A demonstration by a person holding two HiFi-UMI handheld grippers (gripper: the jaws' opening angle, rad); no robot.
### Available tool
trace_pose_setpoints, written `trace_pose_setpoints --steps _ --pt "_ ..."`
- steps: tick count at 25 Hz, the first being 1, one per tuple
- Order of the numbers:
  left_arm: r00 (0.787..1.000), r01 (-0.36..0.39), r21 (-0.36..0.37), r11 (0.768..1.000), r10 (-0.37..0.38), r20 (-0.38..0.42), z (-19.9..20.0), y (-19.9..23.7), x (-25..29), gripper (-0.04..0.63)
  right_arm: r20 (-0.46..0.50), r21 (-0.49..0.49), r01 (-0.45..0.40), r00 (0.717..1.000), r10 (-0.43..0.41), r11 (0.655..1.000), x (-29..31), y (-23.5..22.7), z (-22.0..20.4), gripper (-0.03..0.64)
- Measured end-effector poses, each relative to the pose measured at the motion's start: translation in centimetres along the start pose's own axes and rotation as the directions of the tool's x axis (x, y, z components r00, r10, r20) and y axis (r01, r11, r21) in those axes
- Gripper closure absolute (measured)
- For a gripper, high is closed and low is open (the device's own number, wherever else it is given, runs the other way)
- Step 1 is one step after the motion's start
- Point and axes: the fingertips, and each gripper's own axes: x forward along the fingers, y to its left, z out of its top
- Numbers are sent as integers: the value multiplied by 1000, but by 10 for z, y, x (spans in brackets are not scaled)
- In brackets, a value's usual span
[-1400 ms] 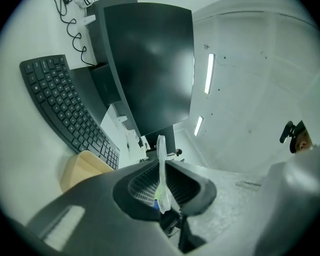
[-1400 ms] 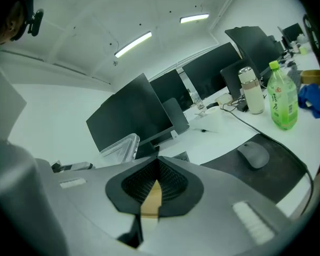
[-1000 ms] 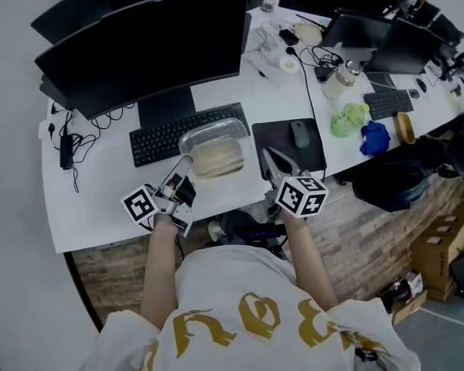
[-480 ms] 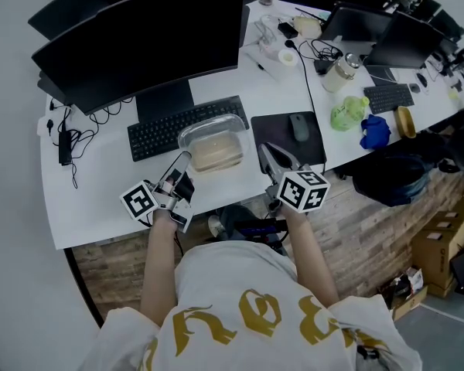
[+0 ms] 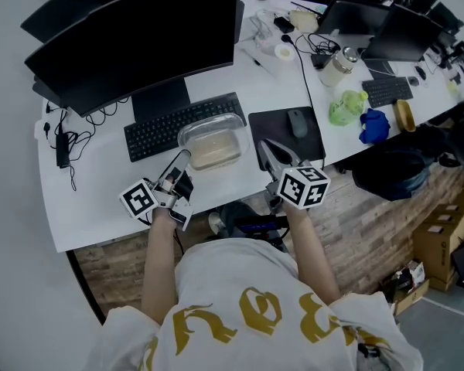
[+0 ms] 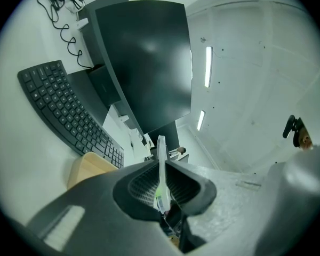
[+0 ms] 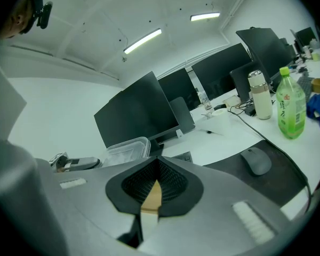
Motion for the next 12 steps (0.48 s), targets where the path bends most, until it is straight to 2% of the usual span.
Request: trace_pose_setpoints --steps 3,7,9,12 --pt "1000 -9 8 1000 9 -9 0 2 1 561 0 4 2 1000 -2 1000 1 -2 0 592" --pt "1000 -18 57 998 19 -22 3 10 0 561 1 5 1 1000 -1 1000 3 -2 0 592" --pt "1000 -14 22 1000 14 -15 2 6 1 561 0 6 0 1000 0 1000 4 -1 0 592" --pt "1000 -8 16 1000 9 -16 1 4 1 561 -2 6 0 1000 0 1000 3 -2 0 592"
